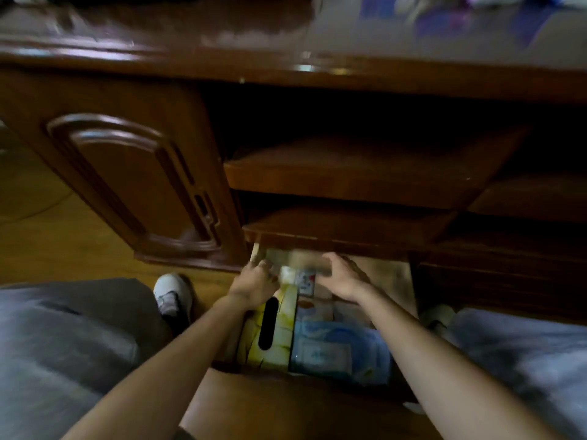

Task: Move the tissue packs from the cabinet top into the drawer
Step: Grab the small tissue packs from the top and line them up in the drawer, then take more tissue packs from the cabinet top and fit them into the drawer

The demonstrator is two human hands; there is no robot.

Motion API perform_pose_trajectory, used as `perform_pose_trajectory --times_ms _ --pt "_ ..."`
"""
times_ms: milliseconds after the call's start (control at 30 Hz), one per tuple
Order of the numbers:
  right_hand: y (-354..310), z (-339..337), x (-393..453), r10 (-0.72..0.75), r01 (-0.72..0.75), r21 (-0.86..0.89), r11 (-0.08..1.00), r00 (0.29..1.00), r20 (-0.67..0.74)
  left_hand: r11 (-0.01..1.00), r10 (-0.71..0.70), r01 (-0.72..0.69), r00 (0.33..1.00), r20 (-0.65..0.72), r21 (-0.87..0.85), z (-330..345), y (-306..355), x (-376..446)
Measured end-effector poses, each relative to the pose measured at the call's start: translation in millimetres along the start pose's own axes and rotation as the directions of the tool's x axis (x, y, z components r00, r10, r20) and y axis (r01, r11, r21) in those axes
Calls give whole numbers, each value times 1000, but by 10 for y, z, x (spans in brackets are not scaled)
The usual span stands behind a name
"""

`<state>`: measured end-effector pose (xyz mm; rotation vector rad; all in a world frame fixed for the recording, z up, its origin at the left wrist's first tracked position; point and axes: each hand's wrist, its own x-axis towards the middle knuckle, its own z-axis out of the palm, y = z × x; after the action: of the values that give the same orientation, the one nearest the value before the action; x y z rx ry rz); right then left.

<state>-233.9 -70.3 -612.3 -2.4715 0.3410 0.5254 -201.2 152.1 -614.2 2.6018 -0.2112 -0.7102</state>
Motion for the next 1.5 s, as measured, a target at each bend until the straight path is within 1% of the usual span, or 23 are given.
perform_pose_trajectory --times_ms 100,167,233,333,367,400,433,467,567,600,633,733,833,933,967,1067,1100,1133,1200,1300,1367,1433,1500 --pt "-298 -693 -426 -167 175 54 983 978 -122 985 162 -150 975 -150 86 -572 470 -260" --pt "-480 -1204 -782 -286 297 -8 955 913 -292 950 307 -268 889 -340 158 -1018 777 -519" --pt "-656 -1766 -1126 -386 386 -109 916 776 -499 888 456 -402 722 -520 222 -1497 1106 -765" --pt "-895 -2469 -1435 -488 449 -268 853 499 -716 795 566 -531 479 -671 292 -2132 1564 -1013" --pt "-964 -2667 -1469 -499 425 -326 845 407 -765 779 575 -544 422 -701 311 -2303 1701 -1042" --pt "-1027 -2854 -1477 -509 390 -375 841 337 -792 771 577 -548 384 -721 325 -2459 1843 -1042" --pt "-1071 -3026 -1450 -512 354 -401 845 319 -797 769 576 -548 370 -729 329 -2591 1970 -1013" --pt "-1093 -3180 -1400 -500 314 -403 860 360 -788 769 577 -549 373 -726 329 -2708 2086 -957" --pt "-1045 -3518 -1188 -333 134 -333 933 669 -664 771 600 -547 450 -662 326 -2927 2360 -673" --pt "-1014 -3580 -1107 -280 73 -338 938 734 -619 768 613 -547 474 -632 334 -2970 2433 -551" --pt "-987 -3616 -1029 -263 22 -380 925 759 -596 767 622 -544 499 -604 341 -3000 2500 -423" --pt "-976 -3756 -792 -303 -35 -470 882 722 -622 777 624 -528 568 -537 343 -3077 2708 -12" --pt "-1019 -3986 -485 -232 -36 -359 933 702 -673 791 610 -516 622 -492 328 -3139 2959 408" --pt "-1055 -4257 -72 -205 -94 -331 939 620 -757 813 576 -513 645 -502 274 -3166 3240 827" --pt "-1047 -4355 63 -190 -119 -327 937 612 -767 817 569 -515 648 -506 260 -3166 3341 966" --pt "-899 -4594 479 -71 -216 -301 929 694 -717 824 551 -521 643 -532 224 -3148 3669 1374" --pt "-835 -4629 594 -39 -260 -310 914 706 -707 825 543 -524 634 -550 209 -3144 3794 1512" --pt "-772 -4651 697 -36 -301 -328 895 684 -728 826 533 -531 626 -570 189 -3136 3929 1648" --pt "-689 -4698 840 -90 -378 -364 851 578 -811 823 505 -556 623 -598 115 -3117 4212 1914" --pt "-623 -4810 949 -120 -443 -350 825 467 -876 818 450 -573 692 -564 -50 -3084 4591 2273" --pt "-602 -4841 995 -149 -448 -373 812 460 -875 833 421 -547 728 -542 -88 -3093 4721 2456" --pt "-621 -4837 1007 -190 -433 -418 799 478 -858 844 396 -528 731 -556 -93 -3133 4735 2525" --pt "-660 -4834 948 -195 -431 -434 791 495 -847 831 352 -531 733 -581 -166 -3170 4682 2481"
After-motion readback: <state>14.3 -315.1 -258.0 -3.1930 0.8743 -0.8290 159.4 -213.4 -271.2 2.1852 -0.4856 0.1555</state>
